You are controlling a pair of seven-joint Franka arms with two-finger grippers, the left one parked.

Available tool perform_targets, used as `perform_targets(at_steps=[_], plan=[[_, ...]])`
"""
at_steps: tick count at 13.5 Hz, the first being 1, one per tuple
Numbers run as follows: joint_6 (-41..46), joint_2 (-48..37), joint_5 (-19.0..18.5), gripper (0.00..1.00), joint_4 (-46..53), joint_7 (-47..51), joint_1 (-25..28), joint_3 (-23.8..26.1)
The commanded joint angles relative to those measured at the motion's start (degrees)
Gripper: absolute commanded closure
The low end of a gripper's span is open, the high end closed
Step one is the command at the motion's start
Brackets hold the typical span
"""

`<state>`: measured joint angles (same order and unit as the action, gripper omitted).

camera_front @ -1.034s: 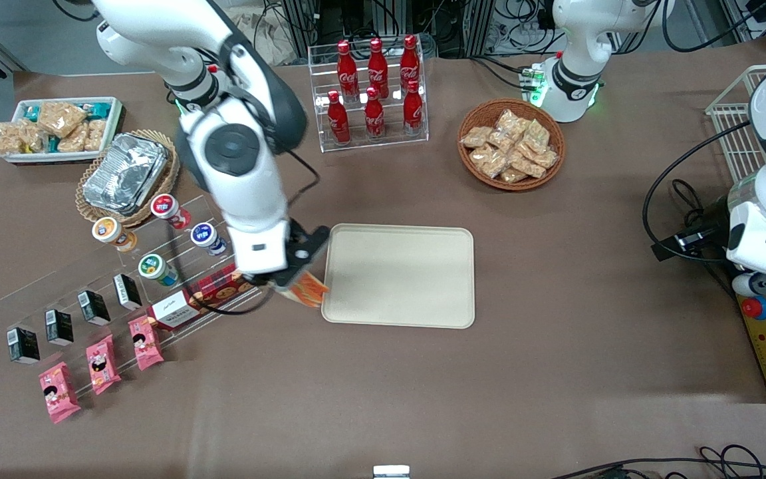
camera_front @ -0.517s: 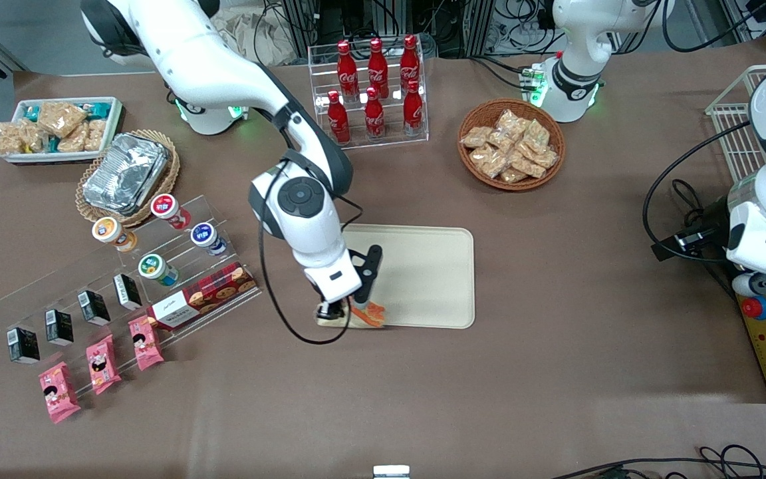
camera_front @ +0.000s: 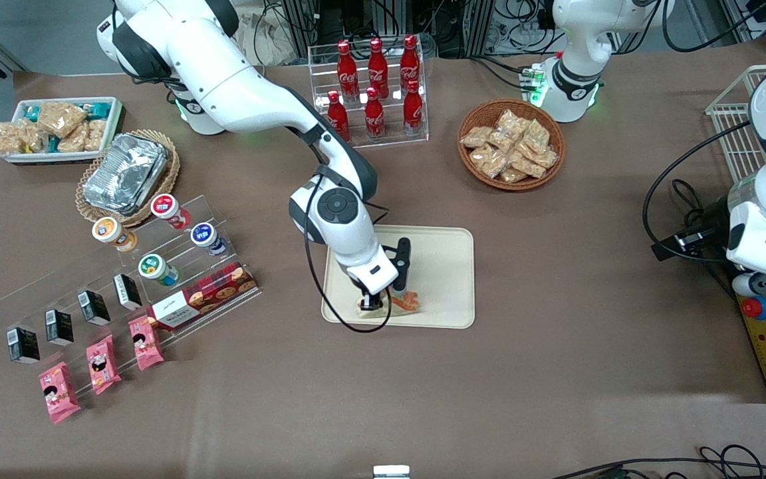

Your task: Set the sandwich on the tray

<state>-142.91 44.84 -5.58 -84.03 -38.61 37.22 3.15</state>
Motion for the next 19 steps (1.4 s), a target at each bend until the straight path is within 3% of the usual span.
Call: perform_targets(at_steps=[1, 9, 10, 11, 12, 17, 19], plan=[[0.2, 1.7, 1.5, 0.72, 2.2, -0.7, -0.7, 1.3], [-0.1, 2.5, 1.3, 0.71, 2.2, -0.3, -0.6, 1.2], [-0.1, 2.5, 1.4, 0.61, 2.2, -0.2, -0.6, 1.2], [-0.2, 2.5, 1.4, 0.04, 2.2, -0.1, -0.7, 1.2], [-0.2, 2.4, 1.4, 0.0, 2.2, -0.6, -0.7, 1.1], [0.6, -0.4, 1.7, 0.0, 2.1, -0.5, -1.1, 1.5], [6.2, -4.6, 2.2, 0.0, 1.5, -0.5, -1.5, 1.8]])
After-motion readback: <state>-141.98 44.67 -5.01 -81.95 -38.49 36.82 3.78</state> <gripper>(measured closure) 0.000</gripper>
